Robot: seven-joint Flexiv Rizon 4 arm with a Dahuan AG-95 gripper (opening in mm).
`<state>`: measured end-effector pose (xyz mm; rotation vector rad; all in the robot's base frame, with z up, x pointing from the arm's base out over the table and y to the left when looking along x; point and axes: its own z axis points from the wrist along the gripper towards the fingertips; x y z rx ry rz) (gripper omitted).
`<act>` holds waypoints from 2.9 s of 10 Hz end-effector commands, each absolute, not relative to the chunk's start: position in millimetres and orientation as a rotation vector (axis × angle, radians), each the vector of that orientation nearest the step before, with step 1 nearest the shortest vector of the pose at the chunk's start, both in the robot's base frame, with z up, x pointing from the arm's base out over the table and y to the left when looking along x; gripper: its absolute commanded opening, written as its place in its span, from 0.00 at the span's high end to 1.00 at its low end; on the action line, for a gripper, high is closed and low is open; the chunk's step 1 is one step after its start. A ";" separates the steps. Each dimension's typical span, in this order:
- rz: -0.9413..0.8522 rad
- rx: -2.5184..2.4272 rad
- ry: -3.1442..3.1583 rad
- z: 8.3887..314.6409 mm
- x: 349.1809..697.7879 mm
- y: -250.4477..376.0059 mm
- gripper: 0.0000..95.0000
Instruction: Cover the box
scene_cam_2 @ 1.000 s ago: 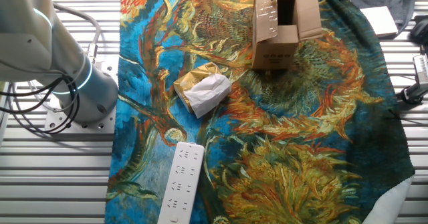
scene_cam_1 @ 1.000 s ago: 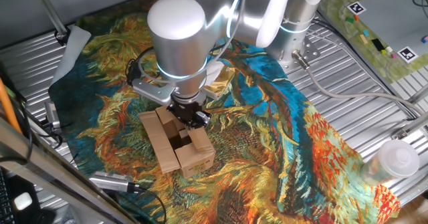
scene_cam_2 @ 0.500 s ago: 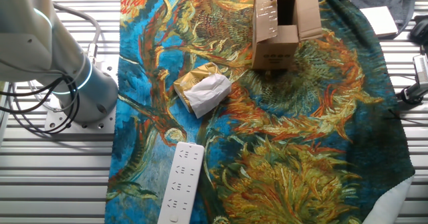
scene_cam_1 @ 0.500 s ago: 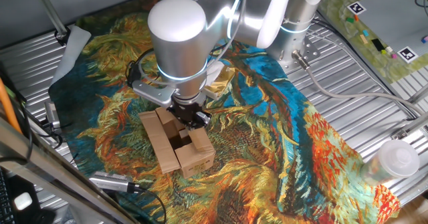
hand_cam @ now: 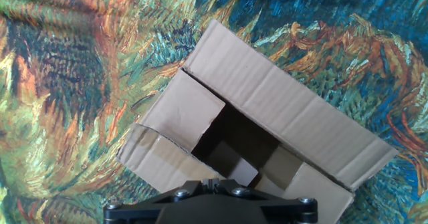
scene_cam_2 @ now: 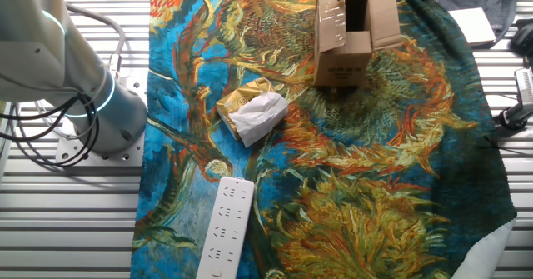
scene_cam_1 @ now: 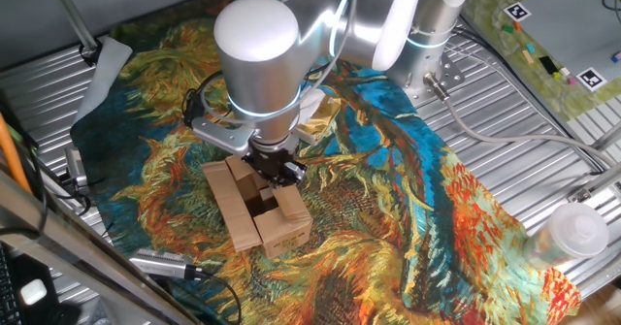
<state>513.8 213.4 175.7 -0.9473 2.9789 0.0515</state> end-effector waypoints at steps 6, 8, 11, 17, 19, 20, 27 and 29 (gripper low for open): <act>0.067 -0.955 2.976 175.6 514.2 213.8 1.00; 0.083 -0.957 2.976 175.6 514.2 213.8 1.00; 0.078 -0.892 2.989 175.6 514.2 213.8 1.00; 0.072 -0.734 3.002 175.6 514.2 213.8 1.00; 0.067 -0.728 3.004 175.6 514.2 213.8 1.00; 0.083 -0.717 3.004 175.6 514.2 213.8 1.00; 0.086 -0.715 3.000 175.6 514.2 213.8 1.00; 0.084 -0.723 2.999 177.7 513.7 214.5 1.00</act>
